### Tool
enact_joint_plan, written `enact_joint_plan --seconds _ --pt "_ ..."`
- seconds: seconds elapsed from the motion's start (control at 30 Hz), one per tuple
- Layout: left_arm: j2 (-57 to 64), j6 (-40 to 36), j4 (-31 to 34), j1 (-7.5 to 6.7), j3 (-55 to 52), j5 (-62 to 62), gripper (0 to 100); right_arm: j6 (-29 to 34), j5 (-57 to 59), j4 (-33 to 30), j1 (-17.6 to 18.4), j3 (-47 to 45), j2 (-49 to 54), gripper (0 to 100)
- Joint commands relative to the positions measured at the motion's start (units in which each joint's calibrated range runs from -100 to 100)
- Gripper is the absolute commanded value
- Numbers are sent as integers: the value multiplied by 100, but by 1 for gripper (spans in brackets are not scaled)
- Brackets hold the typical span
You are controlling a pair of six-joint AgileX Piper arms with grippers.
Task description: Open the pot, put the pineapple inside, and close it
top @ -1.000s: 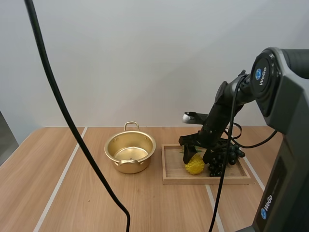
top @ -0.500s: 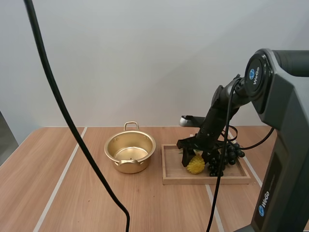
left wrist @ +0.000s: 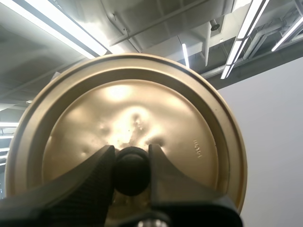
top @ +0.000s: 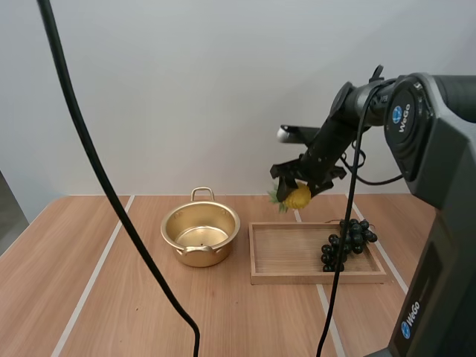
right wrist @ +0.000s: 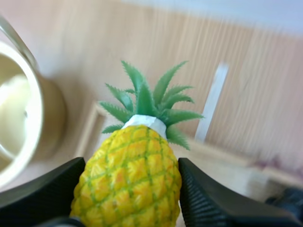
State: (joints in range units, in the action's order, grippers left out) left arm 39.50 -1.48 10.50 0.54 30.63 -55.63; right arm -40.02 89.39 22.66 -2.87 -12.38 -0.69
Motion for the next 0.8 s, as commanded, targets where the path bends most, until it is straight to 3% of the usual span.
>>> enact_joint_plan --seconds 0.0,0.37,0.77 --pt "11 5 167 -6 31 190 0 -53 80 250 4 507 478 0" --pt "66 5 248 -6 31 190 0 -796 -1805 1327 4 844 2088 0" --pt "66 5 248 -6 31 241 0 -843 -3070 1343 4 817 3463 0"
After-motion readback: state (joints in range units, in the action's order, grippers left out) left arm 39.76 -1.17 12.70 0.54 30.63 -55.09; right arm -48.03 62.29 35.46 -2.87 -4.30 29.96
